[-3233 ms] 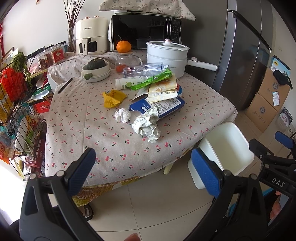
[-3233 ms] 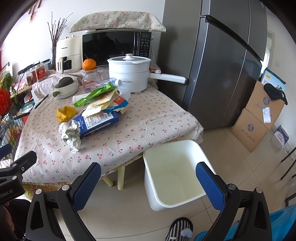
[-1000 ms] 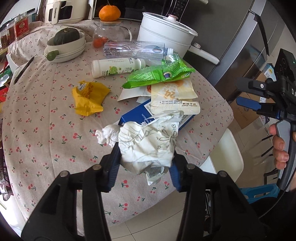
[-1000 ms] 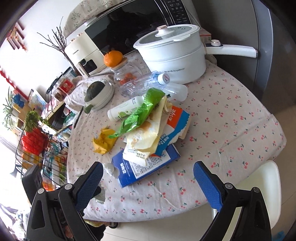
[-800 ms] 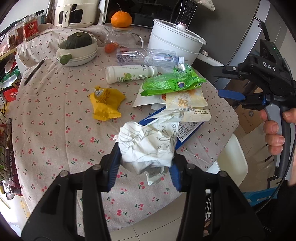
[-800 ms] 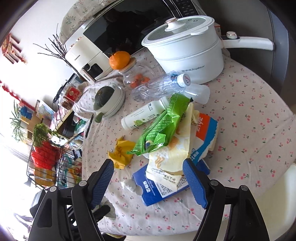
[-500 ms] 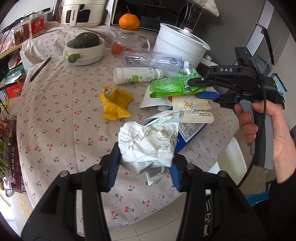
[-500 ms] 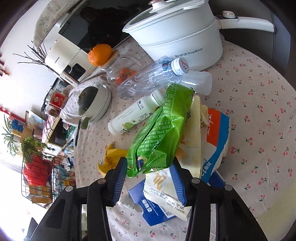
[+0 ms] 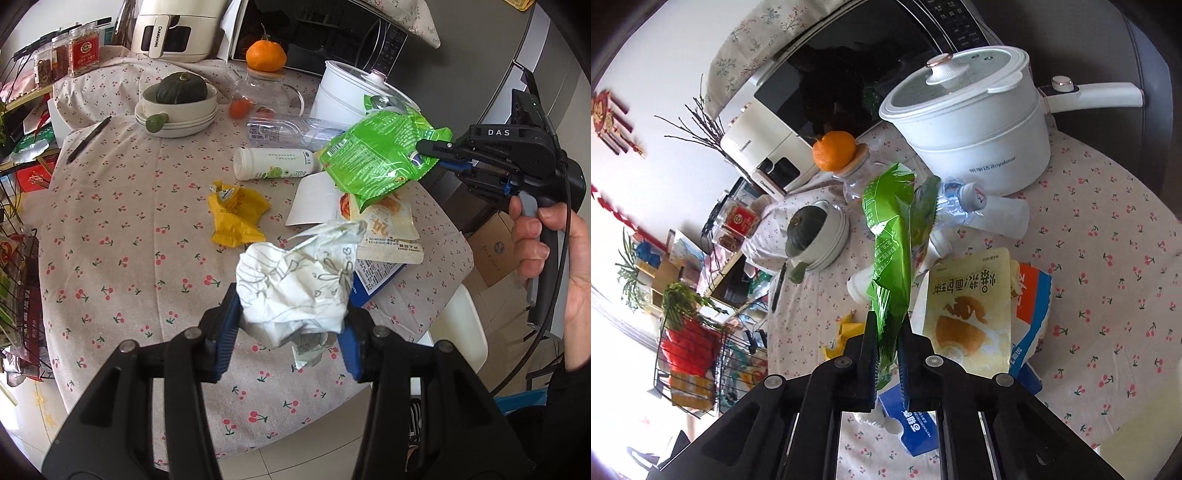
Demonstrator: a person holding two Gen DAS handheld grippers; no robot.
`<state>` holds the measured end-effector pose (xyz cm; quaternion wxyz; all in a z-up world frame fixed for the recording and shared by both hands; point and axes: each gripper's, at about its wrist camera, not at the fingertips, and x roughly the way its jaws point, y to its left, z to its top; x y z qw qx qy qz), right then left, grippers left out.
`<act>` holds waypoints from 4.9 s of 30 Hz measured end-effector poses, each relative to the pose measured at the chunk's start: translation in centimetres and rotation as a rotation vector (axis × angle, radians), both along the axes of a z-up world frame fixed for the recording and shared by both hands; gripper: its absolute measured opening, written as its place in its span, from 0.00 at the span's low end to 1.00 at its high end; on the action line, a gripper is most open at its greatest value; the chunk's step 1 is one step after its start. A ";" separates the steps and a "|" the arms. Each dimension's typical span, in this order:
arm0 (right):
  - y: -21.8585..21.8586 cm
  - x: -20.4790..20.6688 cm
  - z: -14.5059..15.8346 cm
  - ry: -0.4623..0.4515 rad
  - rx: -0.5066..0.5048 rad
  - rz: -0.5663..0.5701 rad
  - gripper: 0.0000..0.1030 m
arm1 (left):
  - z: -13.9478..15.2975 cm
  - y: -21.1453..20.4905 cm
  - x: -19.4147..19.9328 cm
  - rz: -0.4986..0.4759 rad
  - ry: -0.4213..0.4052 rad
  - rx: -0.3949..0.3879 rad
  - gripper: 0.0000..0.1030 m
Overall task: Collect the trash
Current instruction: 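Carry the tissue and green bag over the white bin and release both, then grasp the small white tissue ball on the table with the left gripper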
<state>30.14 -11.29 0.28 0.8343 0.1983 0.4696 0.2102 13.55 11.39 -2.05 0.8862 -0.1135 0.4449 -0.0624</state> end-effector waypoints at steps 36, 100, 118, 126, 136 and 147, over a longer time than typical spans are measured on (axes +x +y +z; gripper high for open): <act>-31.2 -17.9 -5.0 0.189 -0.175 -0.240 0.10 | -4.9 -26.2 1.9 -0.488 0.054 -0.043 0.48; -23.7 -14.1 -7.7 0.252 -0.380 -0.145 0.76 | -4.3 -16.5 1.2 -0.278 0.018 0.337 0.99; -13.9 -9.8 -6.8 0.172 -0.395 -0.079 0.79 | -7.5 -3.9 7.1 -0.192 0.129 0.229 0.74; -11.8 -9.2 -6.7 0.148 -0.392 -0.073 0.79 | -8.0 -3.2 7.5 -0.165 0.137 0.126 0.37; -8.3 -7.6 -5.8 0.042 -0.327 -0.031 0.79 | -5.3 -0.8 5.7 -0.092 0.078 0.112 0.34; -3.7 -4.0 -6.6 -0.013 -0.245 -0.063 0.79 | -4.6 1.1 3.9 -0.055 0.061 0.117 0.34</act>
